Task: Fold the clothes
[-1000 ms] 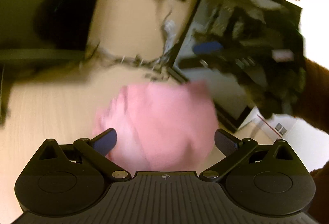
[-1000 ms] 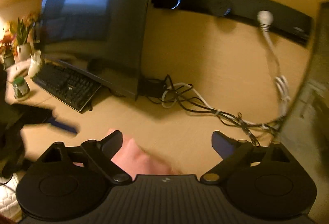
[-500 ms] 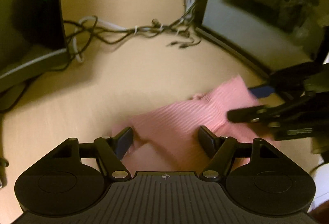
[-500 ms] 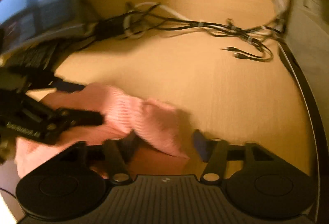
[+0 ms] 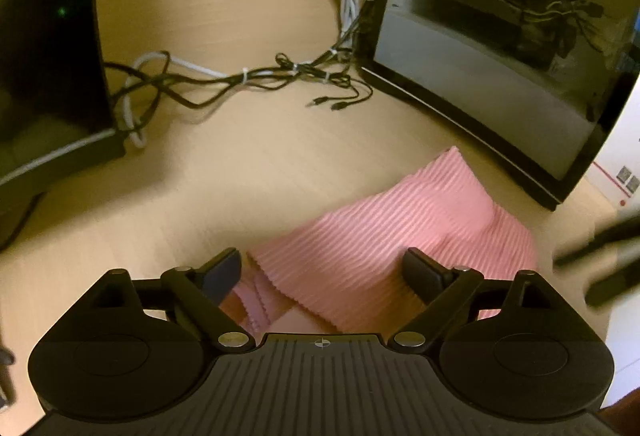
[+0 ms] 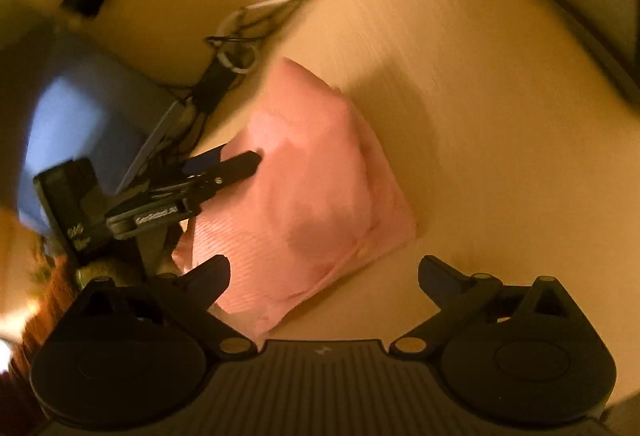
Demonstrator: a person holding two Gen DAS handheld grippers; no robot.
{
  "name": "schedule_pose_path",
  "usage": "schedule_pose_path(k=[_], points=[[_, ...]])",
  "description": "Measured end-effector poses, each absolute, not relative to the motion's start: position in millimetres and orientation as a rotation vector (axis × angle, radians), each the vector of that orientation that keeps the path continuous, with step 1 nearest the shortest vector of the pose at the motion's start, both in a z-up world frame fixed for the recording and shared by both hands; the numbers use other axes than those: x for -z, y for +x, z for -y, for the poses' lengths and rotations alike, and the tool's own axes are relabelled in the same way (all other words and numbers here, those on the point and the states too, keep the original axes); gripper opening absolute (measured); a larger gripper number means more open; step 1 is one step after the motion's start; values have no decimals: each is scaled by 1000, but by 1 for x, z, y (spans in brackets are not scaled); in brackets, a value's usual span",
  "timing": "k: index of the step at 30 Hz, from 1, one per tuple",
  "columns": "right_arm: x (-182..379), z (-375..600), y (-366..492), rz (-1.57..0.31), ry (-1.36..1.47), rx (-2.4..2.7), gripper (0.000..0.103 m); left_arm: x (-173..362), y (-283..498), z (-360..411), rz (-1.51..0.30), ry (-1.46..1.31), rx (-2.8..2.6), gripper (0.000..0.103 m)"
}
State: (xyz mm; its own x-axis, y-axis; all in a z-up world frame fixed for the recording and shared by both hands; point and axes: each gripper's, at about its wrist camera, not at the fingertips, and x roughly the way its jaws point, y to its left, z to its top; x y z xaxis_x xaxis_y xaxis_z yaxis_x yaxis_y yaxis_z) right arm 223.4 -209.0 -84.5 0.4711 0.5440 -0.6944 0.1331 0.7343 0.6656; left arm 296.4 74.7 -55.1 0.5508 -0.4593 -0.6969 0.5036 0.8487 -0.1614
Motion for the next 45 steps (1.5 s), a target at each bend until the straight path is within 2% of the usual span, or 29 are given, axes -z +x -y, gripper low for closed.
schedule_pose_path(k=[2, 3, 5, 11, 19, 22, 29, 33, 38, 39, 40, 41, 45], points=[[88, 198, 224, -1071, 755, -264, 98, 60, 301, -79, -830, 30, 597, 93], [86, 193, 228, -1065, 723, -269, 87, 62, 302, -81, -844, 13, 610, 93], [84, 181, 236, -1058, 642, -277, 75, 68, 304, -88, -876, -36, 638, 93], [68, 164, 290, -993, 244, -385, 74, 70, 268, -106, -866, -95, 584, 90], [44, 118, 359, -859, -18, -541, 86, 61, 177, -76, -835, -332, 608, 92], [31, 114, 345, -783, -93, -559, 103, 56, 162, -61, -819, -423, 644, 93], [33, 131, 288, -773, -98, -461, 103, 22, 146, -118, -691, -530, 627, 102], [37, 140, 260, -792, -84, -392, 103, 40, 169, -143, -730, -633, 457, 102], [31, 149, 235, -771, -117, -328, 103, 69, 203, -116, -831, -592, 405, 101], [27, 152, 231, -757, -121, -318, 103, 73, 207, -109, -842, -561, 408, 100], [24, 156, 227, -742, -122, -308, 103, 75, 208, -102, -842, -519, 408, 89], [20, 160, 223, -728, -119, -297, 103, 78, 209, -96, -845, -475, 408, 67], [6, 177, 217, -681, -80, -237, 103, 79, 204, -77, -859, -430, 410, 56]])
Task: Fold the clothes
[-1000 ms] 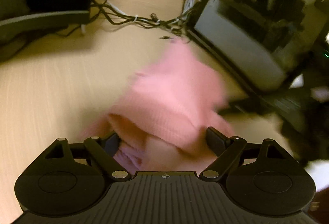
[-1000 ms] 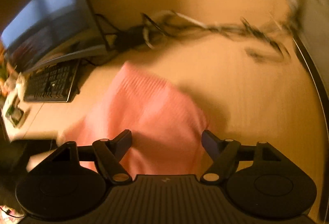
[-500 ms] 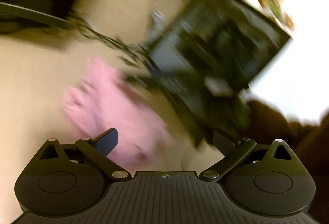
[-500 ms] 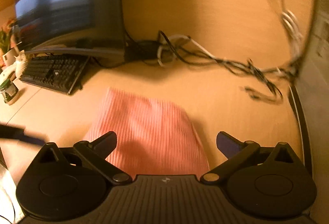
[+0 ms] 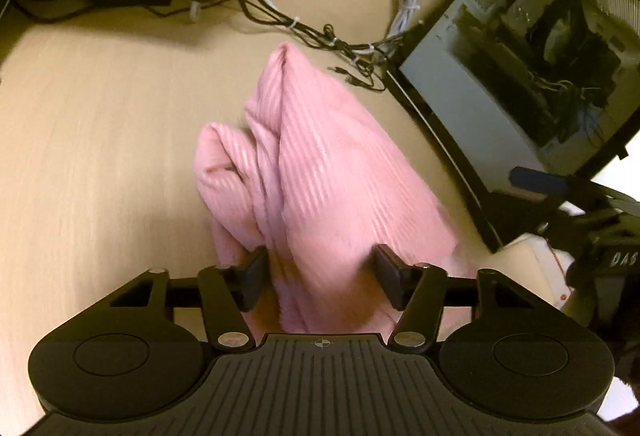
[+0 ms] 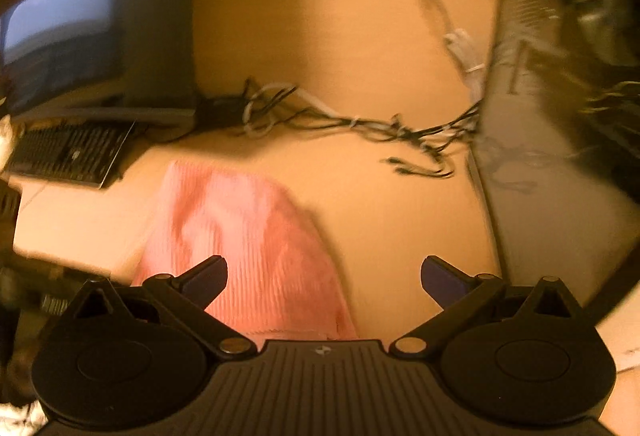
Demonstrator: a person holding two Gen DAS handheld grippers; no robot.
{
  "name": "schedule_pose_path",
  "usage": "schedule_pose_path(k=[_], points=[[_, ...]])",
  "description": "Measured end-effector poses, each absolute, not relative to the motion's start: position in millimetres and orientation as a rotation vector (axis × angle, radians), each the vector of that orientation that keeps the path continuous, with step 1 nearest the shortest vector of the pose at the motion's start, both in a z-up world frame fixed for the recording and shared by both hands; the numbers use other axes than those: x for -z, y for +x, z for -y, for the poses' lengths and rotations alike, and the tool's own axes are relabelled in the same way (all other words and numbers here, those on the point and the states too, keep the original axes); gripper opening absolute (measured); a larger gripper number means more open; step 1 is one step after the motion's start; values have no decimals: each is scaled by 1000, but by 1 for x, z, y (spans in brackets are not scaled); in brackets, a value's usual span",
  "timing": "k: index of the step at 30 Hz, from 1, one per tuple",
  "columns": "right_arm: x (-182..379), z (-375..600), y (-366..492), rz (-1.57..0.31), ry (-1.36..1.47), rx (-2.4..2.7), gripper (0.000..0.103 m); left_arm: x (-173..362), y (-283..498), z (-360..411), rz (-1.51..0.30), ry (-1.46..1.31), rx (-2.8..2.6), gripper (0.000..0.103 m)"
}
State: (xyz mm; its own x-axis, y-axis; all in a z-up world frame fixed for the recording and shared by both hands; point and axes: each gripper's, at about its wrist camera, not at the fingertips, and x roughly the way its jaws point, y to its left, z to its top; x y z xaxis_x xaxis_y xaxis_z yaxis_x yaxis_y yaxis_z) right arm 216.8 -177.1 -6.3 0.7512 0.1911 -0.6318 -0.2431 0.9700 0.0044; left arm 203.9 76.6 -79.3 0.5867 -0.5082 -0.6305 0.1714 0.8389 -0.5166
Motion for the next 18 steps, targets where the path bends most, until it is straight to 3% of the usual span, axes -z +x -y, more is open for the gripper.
schedule_pose_path(k=[4, 6, 8, 15, 18], points=[[0, 180, 217, -652, -101, -197, 103, 69, 184, -44, -866, -416, 606, 58], [-1, 175, 213, -635, -133, -208, 103, 62, 169, -29, -853, -366, 745, 68], [2, 167, 205, -626, -174, -237, 103, 57, 160, -38, -830, -338, 755, 90], [37, 103, 170, -589, -479, -416, 97, 60, 161, -123, -817, -395, 449, 86], [60, 86, 178, -546, -609, -379, 96, 65, 168, -151, -817, -459, 308, 78]])
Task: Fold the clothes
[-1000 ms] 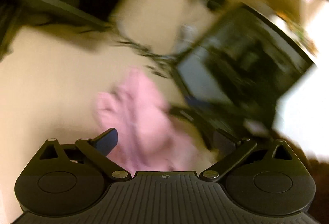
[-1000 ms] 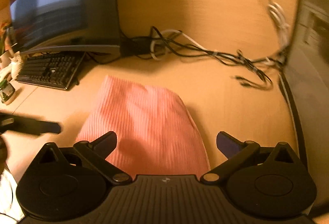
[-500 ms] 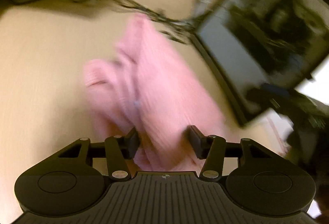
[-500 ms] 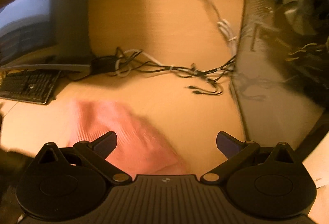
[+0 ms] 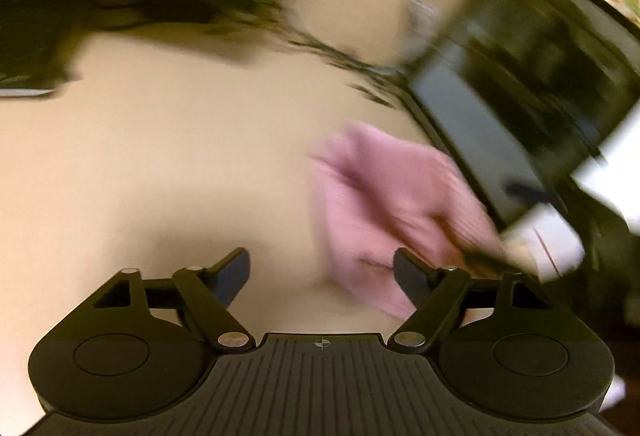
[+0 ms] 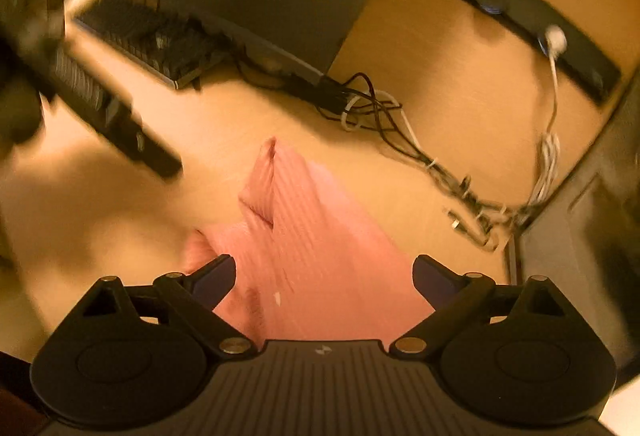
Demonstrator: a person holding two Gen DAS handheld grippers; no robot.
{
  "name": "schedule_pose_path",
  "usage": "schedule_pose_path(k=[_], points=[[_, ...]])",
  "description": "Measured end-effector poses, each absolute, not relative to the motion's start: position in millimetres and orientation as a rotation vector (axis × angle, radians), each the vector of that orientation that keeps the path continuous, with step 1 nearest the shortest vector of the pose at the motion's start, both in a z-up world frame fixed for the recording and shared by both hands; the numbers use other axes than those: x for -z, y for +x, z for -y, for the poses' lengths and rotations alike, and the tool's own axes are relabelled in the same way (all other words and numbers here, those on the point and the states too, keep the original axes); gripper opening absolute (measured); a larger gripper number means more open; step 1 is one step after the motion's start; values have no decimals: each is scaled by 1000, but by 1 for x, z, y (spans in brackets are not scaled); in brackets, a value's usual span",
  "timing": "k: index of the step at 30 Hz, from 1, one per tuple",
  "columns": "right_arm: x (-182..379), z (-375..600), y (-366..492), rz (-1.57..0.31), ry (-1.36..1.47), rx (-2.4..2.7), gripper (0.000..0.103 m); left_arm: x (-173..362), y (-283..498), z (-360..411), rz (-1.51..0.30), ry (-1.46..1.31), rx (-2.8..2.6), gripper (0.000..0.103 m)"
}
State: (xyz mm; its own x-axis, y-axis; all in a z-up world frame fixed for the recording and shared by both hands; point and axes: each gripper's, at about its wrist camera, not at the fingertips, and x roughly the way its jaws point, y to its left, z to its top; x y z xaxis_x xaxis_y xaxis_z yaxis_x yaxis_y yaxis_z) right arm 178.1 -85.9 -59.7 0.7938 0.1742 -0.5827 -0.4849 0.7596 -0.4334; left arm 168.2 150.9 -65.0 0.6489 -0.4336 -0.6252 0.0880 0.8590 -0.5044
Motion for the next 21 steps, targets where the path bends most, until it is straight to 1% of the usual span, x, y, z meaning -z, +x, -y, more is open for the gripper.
schedule_pose_path(k=[1, 2, 3, 4, 6, 7, 8, 9, 10, 12, 13, 14, 15, 16, 17, 18, 20, 21], points=[[64, 88, 187, -558, -598, -359, 94, 64, 170, -154, -809, -466, 285, 74], [65, 92, 196, -582, -561, -347, 84, 64, 172, -157, -801, -473, 263, 71], [62, 101, 206, -621, -486, -346, 70, 63, 174, -158, -795, -470, 247, 70], [56, 109, 212, -641, -418, -340, 67, 62, 175, -157, -789, -458, 241, 68], [44, 123, 212, -626, -337, -322, 66, 62, 176, -154, -784, -439, 239, 68], [43, 125, 208, -609, -366, -324, 66, 61, 173, -154, -782, -435, 242, 68], [45, 124, 206, -602, -398, -330, 70, 61, 171, -154, -780, -436, 246, 68], [52, 122, 204, -609, -434, -343, 76, 62, 170, -154, -781, -443, 251, 68], [57, 121, 204, -611, -457, -349, 77, 63, 169, -153, -783, -452, 256, 68], [64, 123, 204, -601, -464, -339, 77, 64, 169, -149, -790, -478, 283, 68], [67, 124, 204, -596, -468, -335, 75, 64, 172, -142, -795, -492, 308, 68], [70, 124, 204, -591, -471, -330, 62, 64, 175, -135, -799, -506, 332, 68], [69, 126, 204, -580, -473, -329, 44, 64, 178, -127, -803, -517, 360, 68], [60, 129, 205, -557, -479, -335, 36, 64, 180, -119, -808, -521, 388, 67], [49, 130, 204, -526, -498, -342, 25, 64, 184, -112, -813, -521, 408, 61], [38, 132, 203, -494, -519, -352, 19, 65, 187, -104, -819, -521, 429, 56], [14, 134, 192, -435, -572, -399, 15, 66, 195, -90, -834, -524, 470, 35], [7, 134, 187, -420, -596, -428, 14, 70, 201, -86, -848, -527, 483, 32]])
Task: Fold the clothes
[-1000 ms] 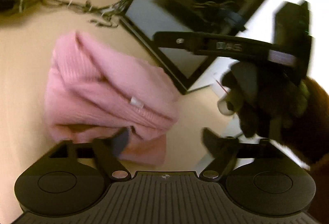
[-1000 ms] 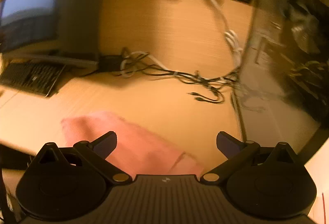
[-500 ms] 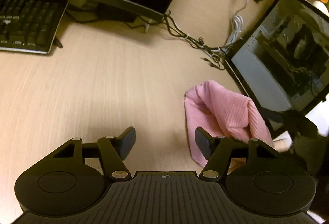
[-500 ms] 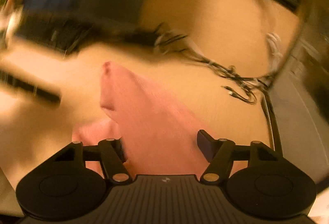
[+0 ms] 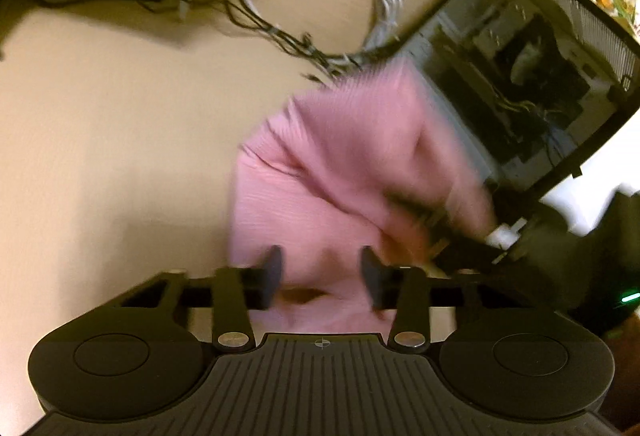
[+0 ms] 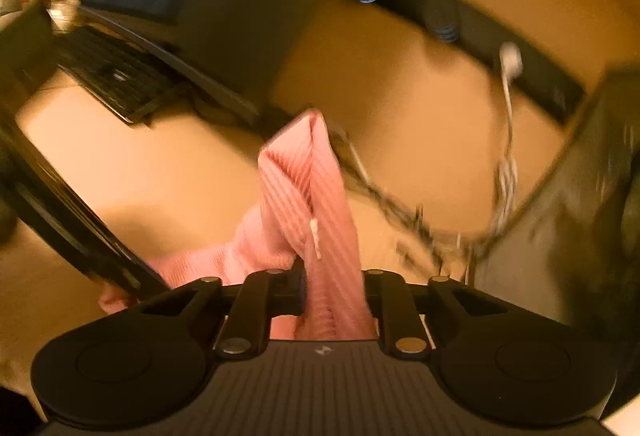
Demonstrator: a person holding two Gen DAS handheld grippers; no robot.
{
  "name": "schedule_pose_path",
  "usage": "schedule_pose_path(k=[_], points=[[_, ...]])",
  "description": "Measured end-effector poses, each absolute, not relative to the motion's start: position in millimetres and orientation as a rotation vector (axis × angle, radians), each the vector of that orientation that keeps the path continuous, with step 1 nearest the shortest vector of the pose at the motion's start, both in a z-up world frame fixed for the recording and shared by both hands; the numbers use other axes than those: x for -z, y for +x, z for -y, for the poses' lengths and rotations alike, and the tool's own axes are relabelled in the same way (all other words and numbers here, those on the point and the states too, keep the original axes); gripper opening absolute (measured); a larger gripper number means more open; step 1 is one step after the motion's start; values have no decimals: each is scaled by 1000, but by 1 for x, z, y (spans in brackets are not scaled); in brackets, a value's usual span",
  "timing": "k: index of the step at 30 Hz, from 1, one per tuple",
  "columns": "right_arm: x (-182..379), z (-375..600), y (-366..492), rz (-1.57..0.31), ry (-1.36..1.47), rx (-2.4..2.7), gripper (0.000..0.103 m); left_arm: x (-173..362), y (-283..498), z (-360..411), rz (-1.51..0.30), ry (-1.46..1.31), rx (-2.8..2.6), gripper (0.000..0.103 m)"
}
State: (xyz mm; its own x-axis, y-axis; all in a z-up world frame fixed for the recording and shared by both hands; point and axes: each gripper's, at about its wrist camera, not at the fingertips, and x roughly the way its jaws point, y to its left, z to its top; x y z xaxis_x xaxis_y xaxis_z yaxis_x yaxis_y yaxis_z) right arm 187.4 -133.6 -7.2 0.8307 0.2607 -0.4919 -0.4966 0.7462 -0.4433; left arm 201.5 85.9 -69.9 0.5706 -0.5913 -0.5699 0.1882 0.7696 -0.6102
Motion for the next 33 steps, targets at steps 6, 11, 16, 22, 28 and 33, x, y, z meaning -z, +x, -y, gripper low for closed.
schedule_pose_path(k=[6, 11, 16, 22, 28, 33], points=[[58, 119, 149, -553, -709, -579, 15, 93, 220, -84, -913, -574, 466, 26], [88, 101, 136, -577, -773, -599, 31, 70, 209, -135, -852, -633, 361, 53], [83, 100, 133, -612, -764, -676, 49, 18, 188, -171, -728, -592, 320, 57], [23, 142, 153, -637, -509, -694, 85, -1, 184, -129, -714, -532, 507, 61], [3, 183, 190, -597, -334, -506, 103, 56, 192, -102, -903, -404, 422, 57], [63, 180, 232, -728, -255, -431, 103, 66, 186, -102, -936, -293, 359, 72]])
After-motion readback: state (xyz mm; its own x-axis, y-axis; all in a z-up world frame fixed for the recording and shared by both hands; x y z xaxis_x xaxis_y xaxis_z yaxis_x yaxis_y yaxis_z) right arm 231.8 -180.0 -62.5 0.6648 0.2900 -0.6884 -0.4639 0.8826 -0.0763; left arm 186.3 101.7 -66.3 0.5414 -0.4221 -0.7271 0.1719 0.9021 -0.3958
